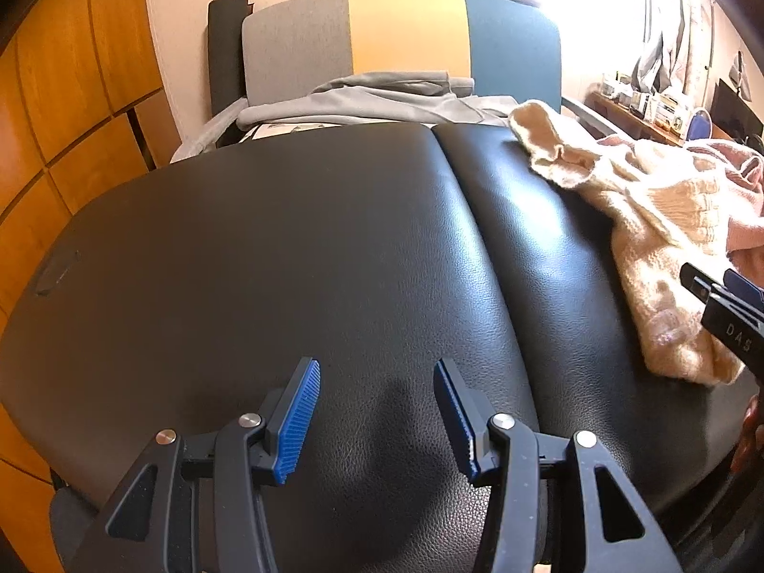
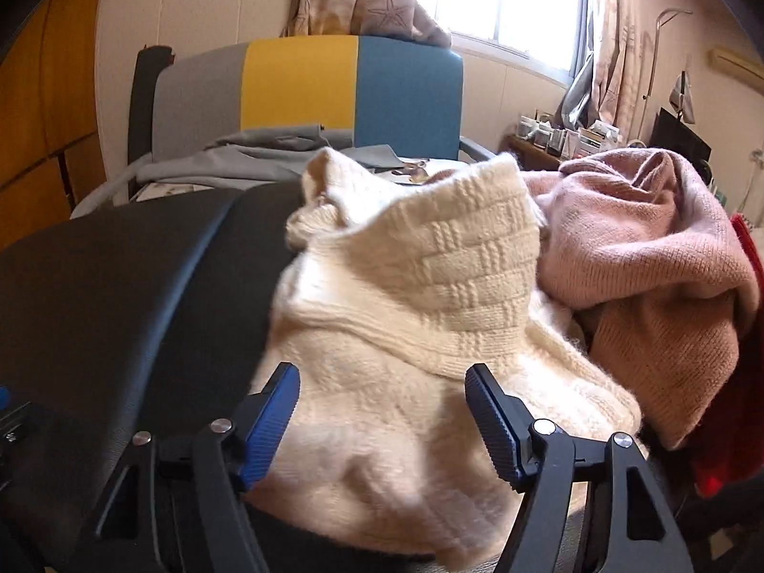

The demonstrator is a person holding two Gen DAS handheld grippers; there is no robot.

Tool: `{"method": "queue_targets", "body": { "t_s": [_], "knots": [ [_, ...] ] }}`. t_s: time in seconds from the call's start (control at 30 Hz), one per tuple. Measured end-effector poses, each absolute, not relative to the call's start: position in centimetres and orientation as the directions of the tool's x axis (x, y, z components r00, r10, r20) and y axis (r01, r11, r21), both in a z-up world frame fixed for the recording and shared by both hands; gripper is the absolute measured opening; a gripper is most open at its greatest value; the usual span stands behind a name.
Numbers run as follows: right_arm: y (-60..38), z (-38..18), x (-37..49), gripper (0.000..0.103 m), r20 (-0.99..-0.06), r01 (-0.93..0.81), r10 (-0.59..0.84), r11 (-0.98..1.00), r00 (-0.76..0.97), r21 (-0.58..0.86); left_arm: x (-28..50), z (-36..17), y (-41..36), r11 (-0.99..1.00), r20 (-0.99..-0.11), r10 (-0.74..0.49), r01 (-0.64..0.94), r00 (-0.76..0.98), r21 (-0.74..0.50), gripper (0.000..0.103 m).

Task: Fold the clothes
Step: 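Reach the right gripper into the cream sweater and close on it, then lift the cream sweater with the right gripper while the left gripper grasps its edge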

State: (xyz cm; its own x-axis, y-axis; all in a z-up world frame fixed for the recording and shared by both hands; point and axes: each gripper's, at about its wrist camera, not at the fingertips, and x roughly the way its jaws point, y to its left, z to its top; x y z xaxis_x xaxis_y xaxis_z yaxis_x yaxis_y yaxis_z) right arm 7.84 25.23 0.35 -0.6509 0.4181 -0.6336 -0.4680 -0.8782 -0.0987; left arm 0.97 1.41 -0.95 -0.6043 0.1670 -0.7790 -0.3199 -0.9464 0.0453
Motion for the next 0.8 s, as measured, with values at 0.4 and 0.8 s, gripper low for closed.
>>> {"method": "queue_targets", "body": {
  "t_s": [0.4,0.8],
  "knots": [
    [28.3,-1.9,6.8,0.078,-0.676,-0.491,0.439,-0.861,-0.592,-0.130,1.4,-1.7,3.3,-0.927,-0.803,0.174,-0.369,-0.571,0.062,0.051],
    [29.3,-1.3,7.4,0.019,-0.683,-0.450,0.298,-0.892,-0.667,0.050,2.1,-1.9,5.2,-0.900,-0.797,0.243,-0.434,-0.554,0.028,0.051]
  ]
}}
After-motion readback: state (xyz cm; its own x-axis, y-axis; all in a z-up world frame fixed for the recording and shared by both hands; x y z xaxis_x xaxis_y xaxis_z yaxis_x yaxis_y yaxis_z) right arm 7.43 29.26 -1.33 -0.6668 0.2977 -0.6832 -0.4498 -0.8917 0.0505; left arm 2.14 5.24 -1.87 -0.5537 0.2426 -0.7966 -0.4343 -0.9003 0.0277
